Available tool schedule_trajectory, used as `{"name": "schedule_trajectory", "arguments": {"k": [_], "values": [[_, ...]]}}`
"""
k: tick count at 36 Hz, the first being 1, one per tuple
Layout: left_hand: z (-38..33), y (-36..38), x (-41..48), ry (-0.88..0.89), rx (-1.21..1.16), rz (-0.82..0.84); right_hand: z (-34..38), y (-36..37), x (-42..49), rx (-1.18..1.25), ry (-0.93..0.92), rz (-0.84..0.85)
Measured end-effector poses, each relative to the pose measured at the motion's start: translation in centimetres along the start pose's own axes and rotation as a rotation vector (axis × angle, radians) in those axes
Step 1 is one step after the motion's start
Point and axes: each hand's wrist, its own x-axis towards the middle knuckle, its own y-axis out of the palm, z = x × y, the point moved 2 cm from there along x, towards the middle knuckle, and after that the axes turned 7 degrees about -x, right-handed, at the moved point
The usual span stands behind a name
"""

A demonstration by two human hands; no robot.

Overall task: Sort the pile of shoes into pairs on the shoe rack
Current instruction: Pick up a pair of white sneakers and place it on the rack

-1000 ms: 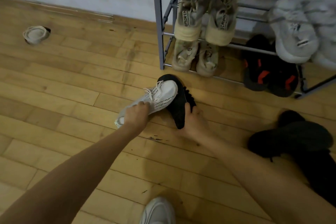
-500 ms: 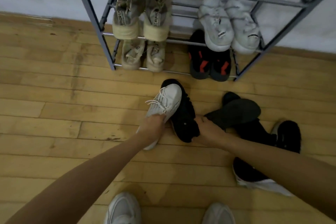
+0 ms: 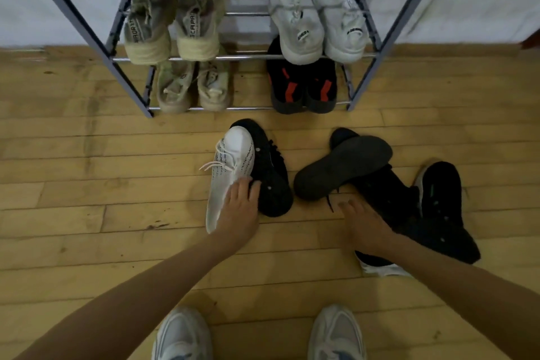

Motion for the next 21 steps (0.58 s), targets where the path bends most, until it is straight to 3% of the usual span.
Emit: {"name": "schedule_trajectory", "arguments": {"k": [3, 6, 13, 21], "values": [[-2.8, 0.9, 0.2, 0.078, -0.036, 0.208, -1.3, 1.8, -0.1, -0.004, 0.022, 0.11], [-5.4, 2.4, 0.3, 0.02, 0.012, 0.43, -2.5, 3.9, -0.7, -0.107, 0.006, 0.125], [-9.1, 3.1, 0.9, -0.046, 0.088, 0.453, -2.8, 4.1, -2.0, -0.167, 0.077, 0.013], [-8.9, 2.6, 2.0, -0.115, -0.142, 0.442, -3.9, -3.3, -4.2, 0.208, 0.087, -0.345]]}}
